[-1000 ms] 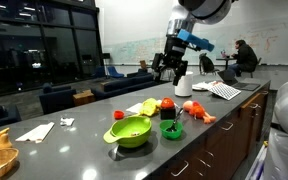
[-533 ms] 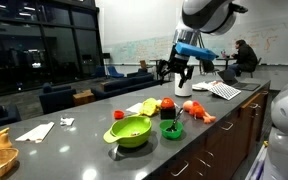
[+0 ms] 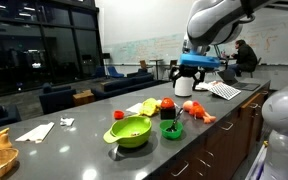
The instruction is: Put the spoon in the green bowl
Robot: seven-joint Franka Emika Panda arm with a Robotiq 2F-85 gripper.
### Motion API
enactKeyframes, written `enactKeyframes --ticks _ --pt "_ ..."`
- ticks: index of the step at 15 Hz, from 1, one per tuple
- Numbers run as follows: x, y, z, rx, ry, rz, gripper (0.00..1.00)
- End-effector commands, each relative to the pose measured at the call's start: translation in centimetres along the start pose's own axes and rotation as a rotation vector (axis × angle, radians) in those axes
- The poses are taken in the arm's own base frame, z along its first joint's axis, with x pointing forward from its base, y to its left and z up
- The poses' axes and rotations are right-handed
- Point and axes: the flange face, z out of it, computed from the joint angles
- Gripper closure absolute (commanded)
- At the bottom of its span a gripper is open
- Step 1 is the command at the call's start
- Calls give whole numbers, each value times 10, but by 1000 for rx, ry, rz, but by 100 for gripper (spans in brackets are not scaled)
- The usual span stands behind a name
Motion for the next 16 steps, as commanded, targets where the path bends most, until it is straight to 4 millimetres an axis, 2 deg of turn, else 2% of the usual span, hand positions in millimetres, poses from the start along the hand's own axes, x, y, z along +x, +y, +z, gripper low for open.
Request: enactKeyframes --ticks 1,8,16 --pt "0 -1 0 0 -2 -2 0" --pt "-1 -2 0 3 -6 -7 0" --pt "15 5 38 2 -87 112 0"
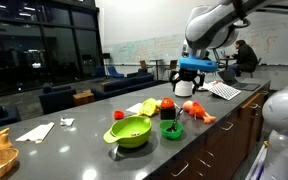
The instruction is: Put the spoon in the green bowl
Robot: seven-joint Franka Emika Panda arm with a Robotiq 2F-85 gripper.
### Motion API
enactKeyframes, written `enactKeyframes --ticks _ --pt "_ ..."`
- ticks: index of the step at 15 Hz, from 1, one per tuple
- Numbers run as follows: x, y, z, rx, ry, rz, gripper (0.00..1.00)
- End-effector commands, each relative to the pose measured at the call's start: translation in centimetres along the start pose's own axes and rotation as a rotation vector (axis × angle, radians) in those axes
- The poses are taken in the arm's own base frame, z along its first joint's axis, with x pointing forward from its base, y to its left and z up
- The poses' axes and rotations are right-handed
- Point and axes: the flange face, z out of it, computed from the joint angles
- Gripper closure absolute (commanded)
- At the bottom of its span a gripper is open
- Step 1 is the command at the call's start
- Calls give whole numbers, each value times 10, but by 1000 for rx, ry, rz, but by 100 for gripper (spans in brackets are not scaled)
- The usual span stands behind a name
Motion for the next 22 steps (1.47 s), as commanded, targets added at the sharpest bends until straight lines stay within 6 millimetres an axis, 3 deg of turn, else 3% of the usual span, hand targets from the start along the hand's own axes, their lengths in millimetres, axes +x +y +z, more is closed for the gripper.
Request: enactKeyframes --ticks 1,15,22 --pt "10 1 22 3 -37 72 0" --pt "48 22 117 37 -137 214 0" --pt "69 21 147 91 -121 210 0"
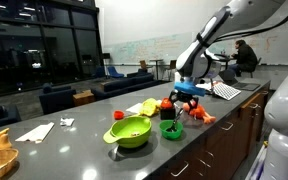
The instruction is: Put the spoon in the green bowl
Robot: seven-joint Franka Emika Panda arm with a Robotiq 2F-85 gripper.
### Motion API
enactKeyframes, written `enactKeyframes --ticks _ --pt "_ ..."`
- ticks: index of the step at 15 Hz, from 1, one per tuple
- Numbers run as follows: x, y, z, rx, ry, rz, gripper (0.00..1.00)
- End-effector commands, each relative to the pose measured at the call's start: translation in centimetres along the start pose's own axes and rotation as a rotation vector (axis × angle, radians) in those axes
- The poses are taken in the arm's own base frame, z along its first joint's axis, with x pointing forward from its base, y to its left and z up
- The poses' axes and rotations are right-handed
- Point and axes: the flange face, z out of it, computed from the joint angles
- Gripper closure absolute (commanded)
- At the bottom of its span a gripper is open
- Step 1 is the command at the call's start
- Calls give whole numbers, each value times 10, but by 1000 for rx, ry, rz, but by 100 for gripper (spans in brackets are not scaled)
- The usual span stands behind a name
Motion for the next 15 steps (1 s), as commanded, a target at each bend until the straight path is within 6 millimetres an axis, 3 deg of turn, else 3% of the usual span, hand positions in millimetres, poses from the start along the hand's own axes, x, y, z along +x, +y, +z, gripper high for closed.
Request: enactKeyframes --ticks 1,12,13,14,15 --pt "16 -8 12 36 3 -7 0" --pt "51 1 46 45 -53 27 0" --pt "52 3 49 44 -58 28 5" --pt "53 3 50 44 -61 24 27" --pt "53 4 52 42 -62 22 29"
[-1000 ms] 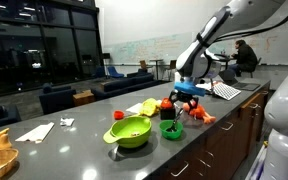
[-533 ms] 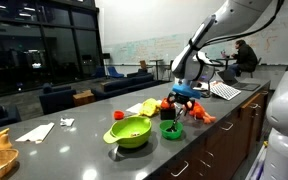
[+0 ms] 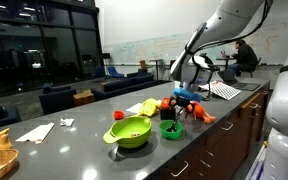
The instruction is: Put the spoon in the green bowl
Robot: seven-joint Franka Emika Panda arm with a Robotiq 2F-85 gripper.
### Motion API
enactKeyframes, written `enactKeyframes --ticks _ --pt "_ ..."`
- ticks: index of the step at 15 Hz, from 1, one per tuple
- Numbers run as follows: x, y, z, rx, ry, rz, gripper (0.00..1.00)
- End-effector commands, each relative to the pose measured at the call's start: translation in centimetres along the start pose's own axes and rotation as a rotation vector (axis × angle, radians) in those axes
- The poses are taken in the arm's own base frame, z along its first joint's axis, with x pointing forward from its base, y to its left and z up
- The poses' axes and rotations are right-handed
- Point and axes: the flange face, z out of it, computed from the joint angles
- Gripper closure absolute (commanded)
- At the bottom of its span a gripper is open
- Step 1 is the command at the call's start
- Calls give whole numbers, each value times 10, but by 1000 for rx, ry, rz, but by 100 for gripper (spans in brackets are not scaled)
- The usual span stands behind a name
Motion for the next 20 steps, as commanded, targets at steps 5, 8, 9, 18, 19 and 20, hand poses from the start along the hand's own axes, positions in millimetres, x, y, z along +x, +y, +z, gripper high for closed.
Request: enactKeyframes --ticks 5,8,9,18,19,20 --pt "2 -1 6 -5 -11 -16 60" --pt "-2 -3 5 -8 -9 -21 84" --pt "-4 -5 4 -12 -6 -26 92" --pt "-22 -20 -4 -54 25 -84 99" --pt "-25 -24 -7 -53 32 -89 99" --pt "-28 -27 -10 -49 39 -96 99"
